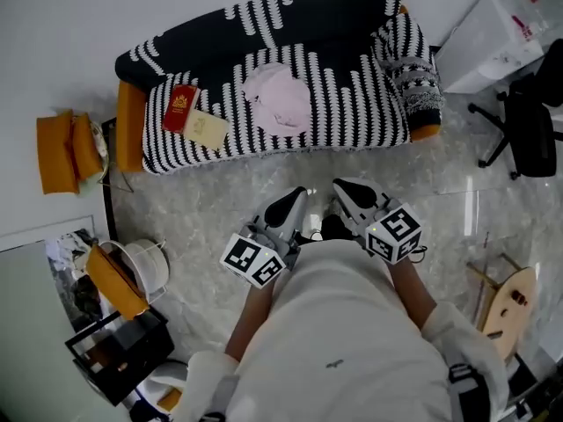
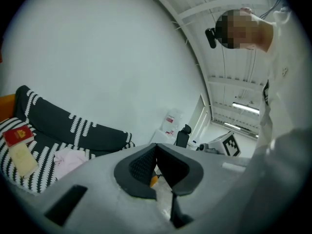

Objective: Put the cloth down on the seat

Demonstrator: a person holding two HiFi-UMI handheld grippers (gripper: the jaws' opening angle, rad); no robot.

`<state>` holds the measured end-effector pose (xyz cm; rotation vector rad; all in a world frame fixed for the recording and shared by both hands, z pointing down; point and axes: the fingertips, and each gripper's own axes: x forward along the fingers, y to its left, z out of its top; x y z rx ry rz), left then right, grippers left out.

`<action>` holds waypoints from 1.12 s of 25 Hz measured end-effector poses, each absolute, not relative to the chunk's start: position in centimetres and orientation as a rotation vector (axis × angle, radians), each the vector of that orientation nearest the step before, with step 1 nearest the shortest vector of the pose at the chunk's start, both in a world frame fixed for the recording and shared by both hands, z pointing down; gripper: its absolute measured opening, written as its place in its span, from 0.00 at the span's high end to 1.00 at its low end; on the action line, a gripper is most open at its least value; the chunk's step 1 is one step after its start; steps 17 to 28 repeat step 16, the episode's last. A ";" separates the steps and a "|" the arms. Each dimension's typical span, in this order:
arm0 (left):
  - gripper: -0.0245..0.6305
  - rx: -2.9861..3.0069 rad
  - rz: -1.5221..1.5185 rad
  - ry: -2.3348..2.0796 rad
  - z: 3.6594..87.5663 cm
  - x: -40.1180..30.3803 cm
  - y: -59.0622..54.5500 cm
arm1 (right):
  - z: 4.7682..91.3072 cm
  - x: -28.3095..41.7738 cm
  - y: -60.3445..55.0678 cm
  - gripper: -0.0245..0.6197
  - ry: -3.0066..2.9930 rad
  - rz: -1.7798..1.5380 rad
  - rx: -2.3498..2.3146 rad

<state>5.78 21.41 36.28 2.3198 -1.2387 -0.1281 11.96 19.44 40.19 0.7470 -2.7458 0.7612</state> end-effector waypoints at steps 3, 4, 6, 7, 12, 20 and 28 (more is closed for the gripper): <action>0.94 2.359 -0.100 -1.233 35.8 5.4 21.4 | 39.5 11.5 19.1 0.95 -2.757 0.736 0.770; 0.94 2.368 -0.092 -1.232 35.6 5.1 21.5 | 39.4 11.3 19.1 0.95 -2.758 0.733 0.779; 0.94 2.375 -0.096 -1.223 35.5 4.6 21.8 | 39.0 11.0 19.3 0.95 -2.760 0.738 0.793; 0.94 2.375 -0.101 -1.219 35.4 4.5 21.9 | 38.9 10.8 19.5 0.95 -2.761 0.743 0.795; 0.94 2.367 -0.097 -1.230 36.0 3.6 22.8 | 39.4 9.8 20.7 0.95 -2.747 0.737 0.772; 0.94 2.355 -0.100 -1.232 36.2 3.3 23.2 | 39.9 9.8 21.4 0.95 -2.730 0.750 0.773; 0.94 2.355 -0.100 -1.232 36.2 3.3 23.2 | 39.9 9.8 21.4 0.95 -2.730 0.750 0.773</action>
